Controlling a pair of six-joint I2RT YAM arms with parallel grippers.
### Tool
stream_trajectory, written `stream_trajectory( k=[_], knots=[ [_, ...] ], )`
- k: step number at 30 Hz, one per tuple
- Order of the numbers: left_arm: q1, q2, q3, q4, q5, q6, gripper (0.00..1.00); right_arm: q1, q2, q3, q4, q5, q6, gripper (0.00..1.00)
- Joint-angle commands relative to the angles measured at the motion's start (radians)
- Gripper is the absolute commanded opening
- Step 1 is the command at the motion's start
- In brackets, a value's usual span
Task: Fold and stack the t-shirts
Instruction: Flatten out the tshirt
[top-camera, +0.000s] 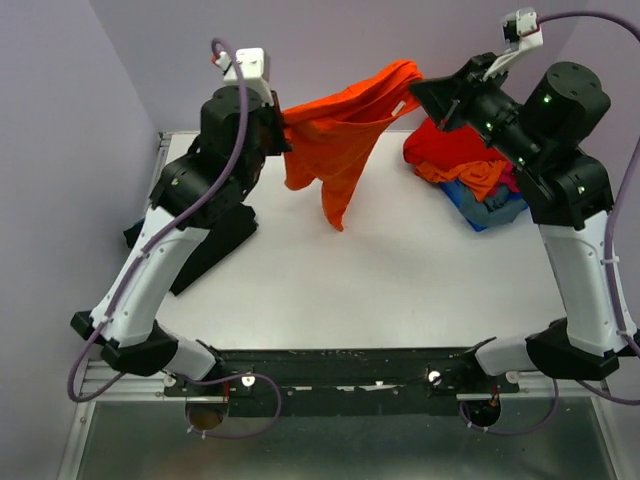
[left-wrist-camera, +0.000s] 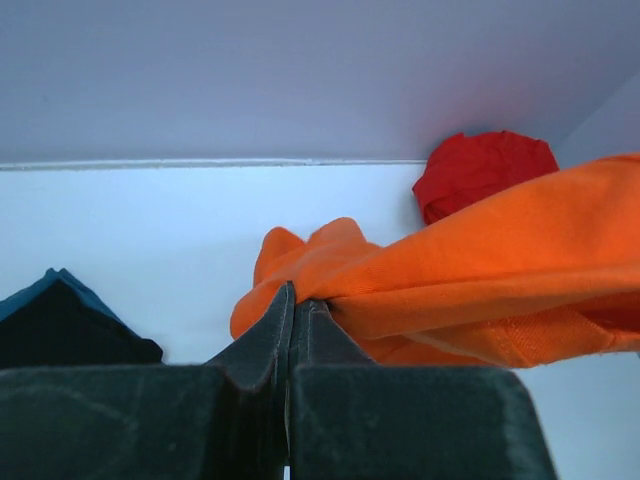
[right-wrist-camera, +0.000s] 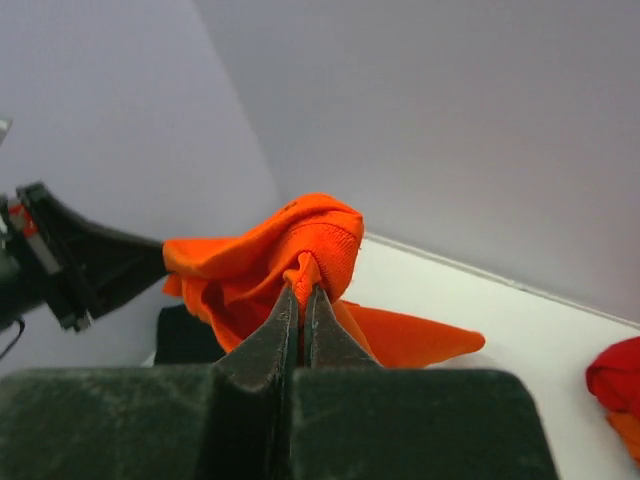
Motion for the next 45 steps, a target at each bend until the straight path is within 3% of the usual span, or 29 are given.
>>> stream_trajectory(
  k=[1, 3, 5, 8, 11, 14, 17, 18, 19, 20, 21, 23, 25, 31, 36, 41, 45],
  knots=[
    [-0.001, -0.193, -0.049, -0.025, -0.046, 0.049, 0.00, -0.001, -0.054, -0.101, -0.025, -0.377, 0.044, 0.01],
    [-0.001, -0.260, -0.089, 0.000, -0.059, 0.055, 0.00, -0.001, -0.071, -0.154, 0.004, -0.482, 0.073, 0.01],
    [-0.003, -0.305, -0.095, 0.023, -0.052, 0.071, 0.00, -0.001, -0.072, -0.171, 0.006, -0.490, 0.082, 0.01],
    [-0.001, -0.267, -0.036, 0.040, 0.113, 0.063, 0.00, -0.002, -0.082, -0.177, -0.035, -0.262, 0.088, 0.01],
    [-0.013, -0.126, 0.001, 0.058, 0.345, -0.007, 0.00, -0.031, -0.109, -0.239, -0.085, 0.043, 0.111, 0.01],
    [-0.099, -0.049, -0.145, 0.185, 0.415, -0.046, 0.00, -0.088, -0.138, -0.415, -0.097, 0.231, 0.144, 0.01],
    [-0.176, 0.007, -0.384, 0.325, 0.450, -0.081, 0.00, -0.197, -0.152, -0.664, -0.053, 0.222, 0.200, 0.05],
    [-0.190, 0.035, -0.443, 0.377, 0.500, -0.096, 0.08, -0.240, -0.149, -0.766, -0.027, 0.205, 0.216, 0.26],
    [-0.197, 0.061, -0.481, 0.409, 0.540, -0.110, 0.31, -0.266, -0.148, -0.824, -0.004, 0.179, 0.223, 0.53],
    [-0.203, 0.093, -0.503, 0.420, 0.574, -0.118, 0.53, -0.277, -0.146, -0.876, 0.015, 0.171, 0.214, 0.73],
    [-0.210, 0.113, -0.514, 0.414, 0.586, -0.118, 0.68, -0.278, -0.152, -0.914, 0.030, 0.177, 0.207, 0.88],
    [-0.211, 0.115, -0.535, 0.393, 0.527, -0.110, 0.82, -0.278, -0.177, -1.002, 0.078, 0.157, 0.187, 0.88],
    [-0.198, 0.075, -0.560, 0.374, 0.467, -0.089, 0.87, -0.277, -0.197, -1.063, 0.118, 0.130, 0.162, 0.86],
    [-0.087, -0.058, -0.676, 0.295, 0.379, -0.126, 0.86, -0.225, -0.151, -1.162, 0.182, -0.060, 0.134, 0.73],
    [0.000, -0.184, -0.879, 0.270, 0.346, -0.193, 0.82, -0.056, -0.030, -1.159, 0.184, 0.042, 0.138, 0.71],
    [0.028, -0.322, -1.097, 0.331, 0.352, -0.257, 0.80, -0.010, 0.056, -1.155, 0.188, 0.085, 0.159, 0.59],
    [0.028, -0.370, -1.177, 0.337, 0.379, -0.294, 0.79, 0.016, 0.064, -1.198, 0.196, 0.113, 0.179, 0.54]
  ],
)
